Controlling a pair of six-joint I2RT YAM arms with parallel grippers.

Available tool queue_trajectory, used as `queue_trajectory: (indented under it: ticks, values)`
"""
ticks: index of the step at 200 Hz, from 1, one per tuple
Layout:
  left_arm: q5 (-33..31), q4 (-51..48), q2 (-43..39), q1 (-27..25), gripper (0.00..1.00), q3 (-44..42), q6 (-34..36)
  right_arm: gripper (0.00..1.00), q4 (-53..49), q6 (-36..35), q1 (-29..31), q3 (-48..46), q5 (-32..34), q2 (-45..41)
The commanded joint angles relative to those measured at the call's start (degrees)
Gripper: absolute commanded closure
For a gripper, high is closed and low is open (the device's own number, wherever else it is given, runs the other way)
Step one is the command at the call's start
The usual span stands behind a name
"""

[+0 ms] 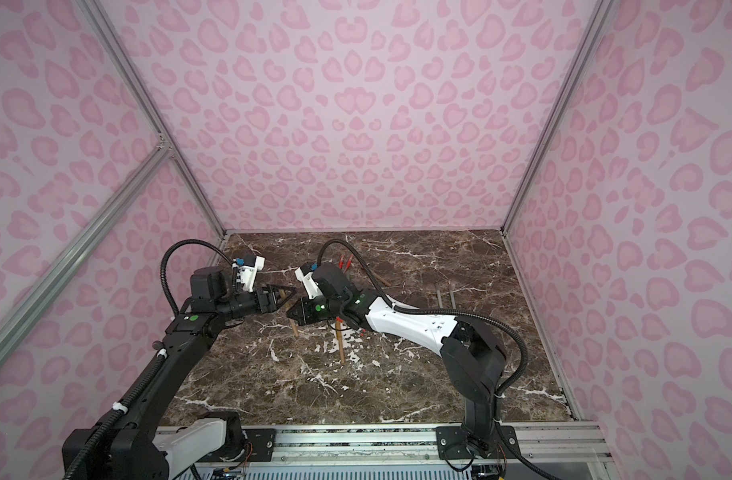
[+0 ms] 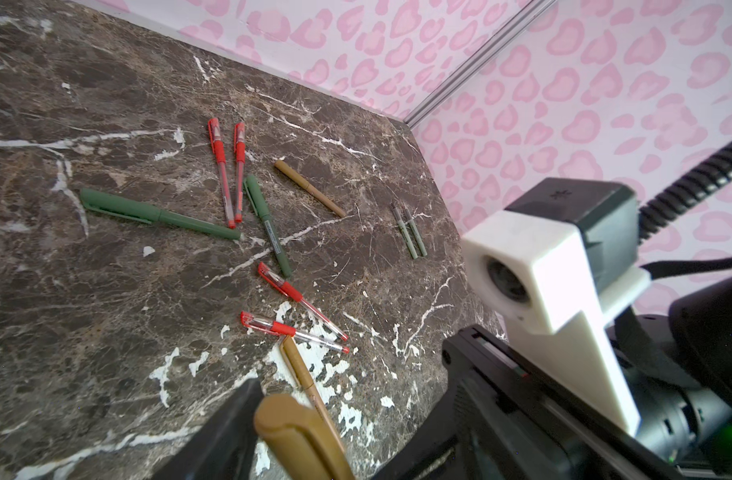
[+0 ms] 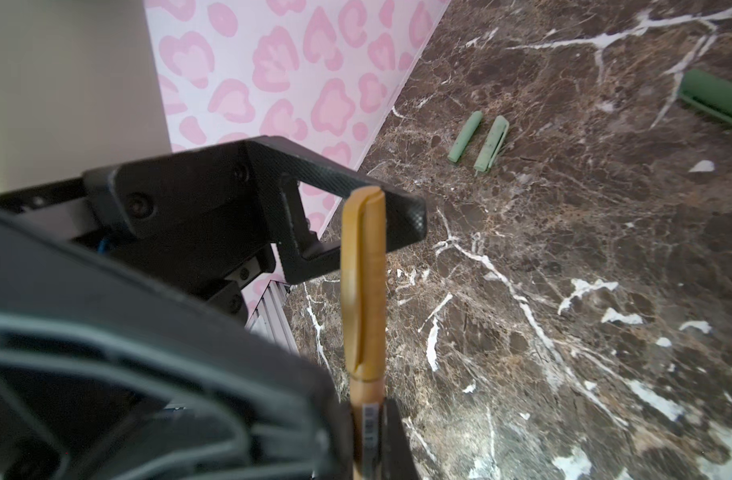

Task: Open the pen caps
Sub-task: 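Lift the tan pen toward the left gripper while the left gripper grasps its cap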

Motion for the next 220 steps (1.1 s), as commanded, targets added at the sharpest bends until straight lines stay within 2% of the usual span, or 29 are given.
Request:
queue_trajectory:
  ticks: [1,48,56,89,99,131,146,206,220]
  values:
    - [-0.58,2.69,-0.23,-0.05,0.32,-0.23,-1.27,1.0,0.66,0.01,0.55,0.64,0.55,0.44]
    - [-1.53,1.66,-0.92,-0.09,0.62,0.35,-1.38,1.0,-0.29,-0.66,0.62,1.57,1.48,0.23]
    - [-1.44,2.7,-1.23,-0.05,0.72,-0.22,-1.81,1.0,0.68,-0.45,0.64,1.22,1.18,0.17]
    - [-2.57,1.05,-1.14,0.14,0.96,0.56,-1.78,1.0,-1.64,-1.4,0.76,2.34,2.07,0.21]
    - [-2.47,2.05,-1.51,0.2,0.97,0.37,-2.22,1.0,-0.23,-1.09,0.8,1.31,2.46,-0.46]
    - [-2.58,1.3,-1.26,0.48,0.97,0.7,-2.66,0.8,-0.92,-1.44,1.0,2.2,2.8,-0.01]
    - [-2.37,2.59,-1.73,0.41,0.96,0.24,-3.41,0.74,-0.13,-1.51,1.34,2.23,2.76,0.49]
    - [-1.65,3.92,-1.83,0.75,0.96,-0.33,-4.64,0.73,-0.57,-1.97,1.48,5.48,1.94,3.79]
    - [-1.87,2.99,-1.37,0.91,0.96,0.18,-4.57,0.81,-2.79,-2.85,1.61,7.49,1.73,4.95]
